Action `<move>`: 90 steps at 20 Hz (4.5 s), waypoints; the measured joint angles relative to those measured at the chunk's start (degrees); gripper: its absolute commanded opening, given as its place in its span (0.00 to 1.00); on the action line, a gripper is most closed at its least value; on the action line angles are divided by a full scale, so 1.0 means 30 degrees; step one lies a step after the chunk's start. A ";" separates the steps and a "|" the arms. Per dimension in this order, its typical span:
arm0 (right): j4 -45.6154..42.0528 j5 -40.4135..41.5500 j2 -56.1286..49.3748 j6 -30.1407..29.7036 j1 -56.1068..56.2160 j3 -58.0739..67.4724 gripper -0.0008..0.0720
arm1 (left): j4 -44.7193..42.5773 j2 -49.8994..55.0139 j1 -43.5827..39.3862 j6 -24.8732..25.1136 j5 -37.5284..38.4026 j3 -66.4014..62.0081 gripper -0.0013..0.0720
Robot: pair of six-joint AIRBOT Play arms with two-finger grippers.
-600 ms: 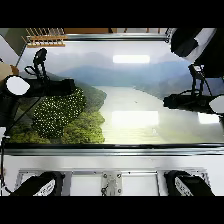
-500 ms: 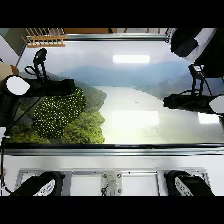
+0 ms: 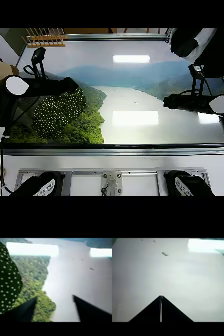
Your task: Fold the clothes and pants, and hang the long-sleeved shirts on hangers.
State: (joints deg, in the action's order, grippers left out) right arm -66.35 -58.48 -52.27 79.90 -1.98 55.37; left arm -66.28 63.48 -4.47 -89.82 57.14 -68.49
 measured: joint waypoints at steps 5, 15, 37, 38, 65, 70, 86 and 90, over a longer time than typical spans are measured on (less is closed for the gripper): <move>0.0000 0.0000 0.0000 -0.0007 0.0000 0.0000 0.03 | -0.3978 0.0998 0.3774 0.0102 0.1435 0.0568 0.96; 0.0000 0.0000 -0.0007 -0.0007 0.0000 0.0000 0.03 | -0.5370 0.4823 0.8335 -0.0408 0.1035 0.5967 0.49; 0.0984 0.1020 0.1479 -0.1224 -0.3534 0.2477 0.03 | -0.0947 0.3636 -1.0273 0.1042 0.0685 -1.3107 0.02; 0.0976 0.1115 0.1807 -0.1231 -0.4080 0.2637 0.03 | -0.0947 0.3628 -1.0091 0.0911 0.1035 -1.3085 0.02; 0.3089 0.1574 -0.0663 0.6586 0.5464 -0.7497 0.80 | 0.1741 0.6470 -0.0270 -0.1617 -0.0699 0.4816 0.91; 0.4860 0.5202 -0.3067 0.7555 0.8255 -0.7941 0.80 | 0.2776 0.7257 -0.0590 -0.0998 -0.0787 0.4969 0.91; 0.6222 0.9122 -0.4189 0.6608 0.9129 -0.7162 0.02 | 0.2936 0.7337 -0.2550 -0.0590 -0.1100 0.4991 0.02; 0.3526 0.5748 -0.2594 0.5916 0.6980 -0.4065 0.02 | 0.2907 0.5355 -0.1566 -0.0160 -0.0408 0.3636 0.02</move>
State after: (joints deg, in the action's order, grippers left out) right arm -55.77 -41.23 -60.05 97.65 18.96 43.18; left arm -57.56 79.55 -9.17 -90.30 55.92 -57.58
